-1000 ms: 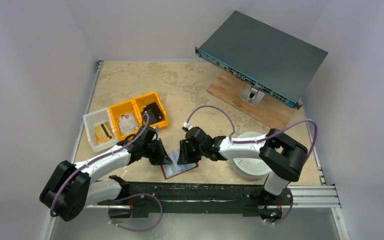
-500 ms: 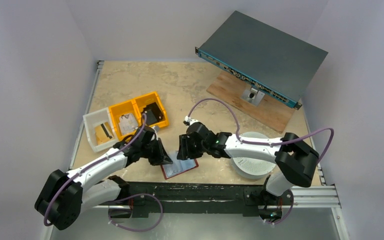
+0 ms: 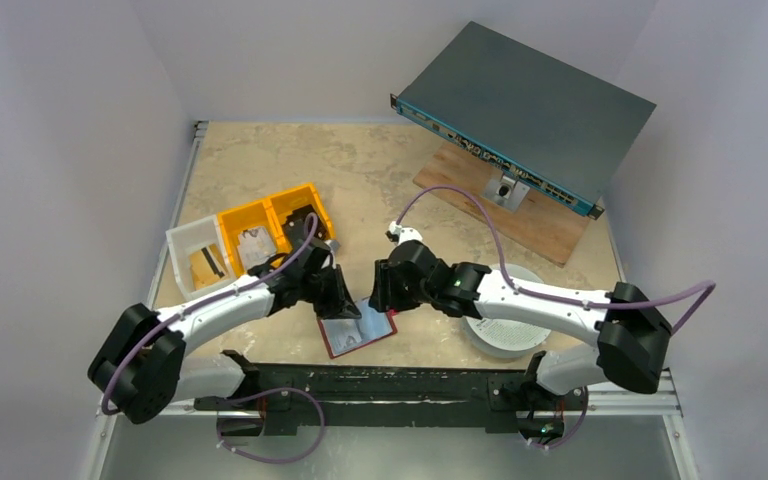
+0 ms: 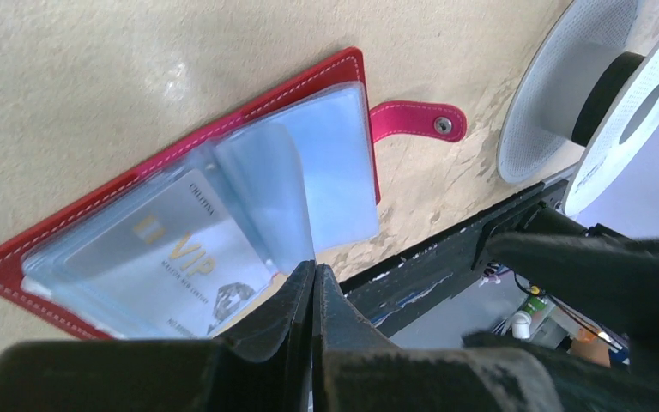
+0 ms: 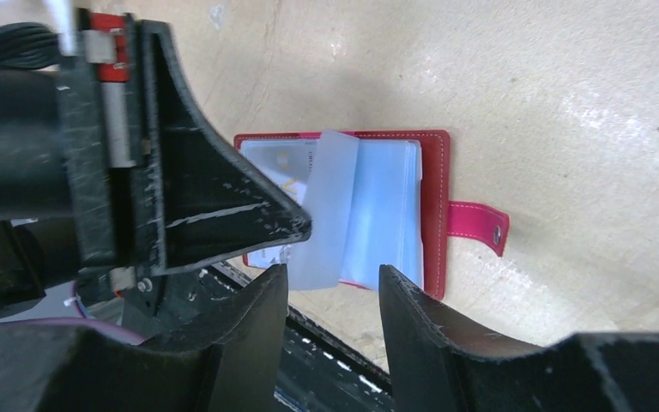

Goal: Take the credit cards out of the card holder
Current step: Remove the credit card from the card holder.

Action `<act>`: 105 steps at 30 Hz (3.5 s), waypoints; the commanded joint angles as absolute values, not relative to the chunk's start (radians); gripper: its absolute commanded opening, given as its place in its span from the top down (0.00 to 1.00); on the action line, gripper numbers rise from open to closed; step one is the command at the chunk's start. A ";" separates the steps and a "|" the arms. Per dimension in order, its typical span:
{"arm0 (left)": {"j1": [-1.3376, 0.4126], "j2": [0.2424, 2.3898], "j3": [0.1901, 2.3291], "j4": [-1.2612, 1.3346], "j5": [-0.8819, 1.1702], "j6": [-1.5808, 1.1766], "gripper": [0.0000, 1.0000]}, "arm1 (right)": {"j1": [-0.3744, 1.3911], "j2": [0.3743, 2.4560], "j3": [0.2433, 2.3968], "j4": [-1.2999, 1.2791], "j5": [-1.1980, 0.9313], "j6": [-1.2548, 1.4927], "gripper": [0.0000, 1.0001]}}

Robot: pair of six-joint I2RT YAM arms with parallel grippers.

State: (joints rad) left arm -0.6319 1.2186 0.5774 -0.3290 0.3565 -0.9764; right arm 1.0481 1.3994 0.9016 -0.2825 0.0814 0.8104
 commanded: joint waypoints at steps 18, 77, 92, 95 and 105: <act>-0.691 1.500 0.688 -0.089 0.426 -1.024 0.54 | 1.048 1.276 0.866 -0.347 0.184 0.820 0.56; -0.422 0.922 0.387 -0.400 0.373 -0.927 0.77 | 1.139 1.752 1.000 -0.105 -0.064 0.780 0.52; -0.425 1.050 0.364 -0.313 0.366 -0.922 0.85 | 1.057 1.722 0.865 0.065 -0.222 0.839 0.53; -0.427 1.063 0.360 -0.313 0.359 -0.921 0.87 | 1.046 1.722 0.845 0.105 -0.260 0.853 0.53; -0.471 1.105 0.380 -0.367 0.270 -0.921 0.97 | 1.017 1.717 0.786 0.232 -0.360 0.914 0.54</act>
State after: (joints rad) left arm -0.4465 1.0775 0.3729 -0.3378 0.3382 -0.9241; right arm 1.0225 1.7378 0.8211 0.1513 -0.2947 0.8776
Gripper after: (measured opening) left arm 0.050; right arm 0.469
